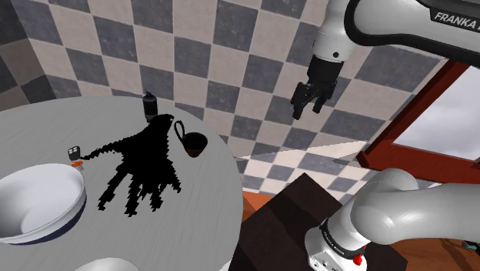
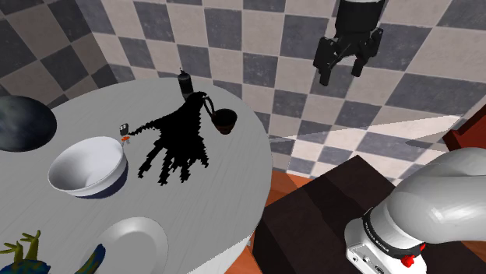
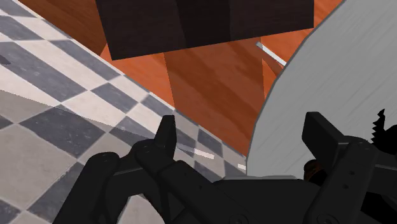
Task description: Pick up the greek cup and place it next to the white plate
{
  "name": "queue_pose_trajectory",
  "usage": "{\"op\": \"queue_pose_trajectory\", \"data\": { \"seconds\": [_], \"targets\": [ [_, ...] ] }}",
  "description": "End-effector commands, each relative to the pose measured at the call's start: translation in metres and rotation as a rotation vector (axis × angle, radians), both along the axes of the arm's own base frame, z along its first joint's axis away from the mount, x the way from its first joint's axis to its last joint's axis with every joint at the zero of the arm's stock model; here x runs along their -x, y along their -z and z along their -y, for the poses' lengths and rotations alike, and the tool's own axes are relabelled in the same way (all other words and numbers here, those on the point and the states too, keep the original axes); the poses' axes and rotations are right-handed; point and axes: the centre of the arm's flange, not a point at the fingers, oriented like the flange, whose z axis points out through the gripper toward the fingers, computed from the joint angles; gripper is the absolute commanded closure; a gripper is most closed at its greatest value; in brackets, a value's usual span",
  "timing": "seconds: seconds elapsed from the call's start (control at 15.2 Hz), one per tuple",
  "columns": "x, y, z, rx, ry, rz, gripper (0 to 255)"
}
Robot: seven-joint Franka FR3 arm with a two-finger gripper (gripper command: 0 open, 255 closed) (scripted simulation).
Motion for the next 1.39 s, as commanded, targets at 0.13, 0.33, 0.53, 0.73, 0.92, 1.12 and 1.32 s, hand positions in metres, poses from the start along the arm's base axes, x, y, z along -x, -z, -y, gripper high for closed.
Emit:
{"op": "queue_pose_trajectory", "data": {
  "seconds": [0.13,0.33,0.53,0.73,0.92,1.12,1.32],
  "targets": [
    [-0.018,0.017,-0.003,-0.024,-0.002,0.003,0],
    [-0.046,0.043,-0.008,-0.059,-0.006,0.008,0],
    [-0.074,0.068,-0.014,-0.095,-0.009,0.012,0],
    [-0.102,0.092,-0.022,-0.131,-0.013,0.017,0],
    [-0.13,0.117,-0.03,-0.166,-0.017,0.021,0],
    [-0.159,0.141,-0.039,-0.202,-0.02,0.026,0],
    [-0.187,0.164,-0.049,-0.237,-0.024,0.03,0]
  ]
}}
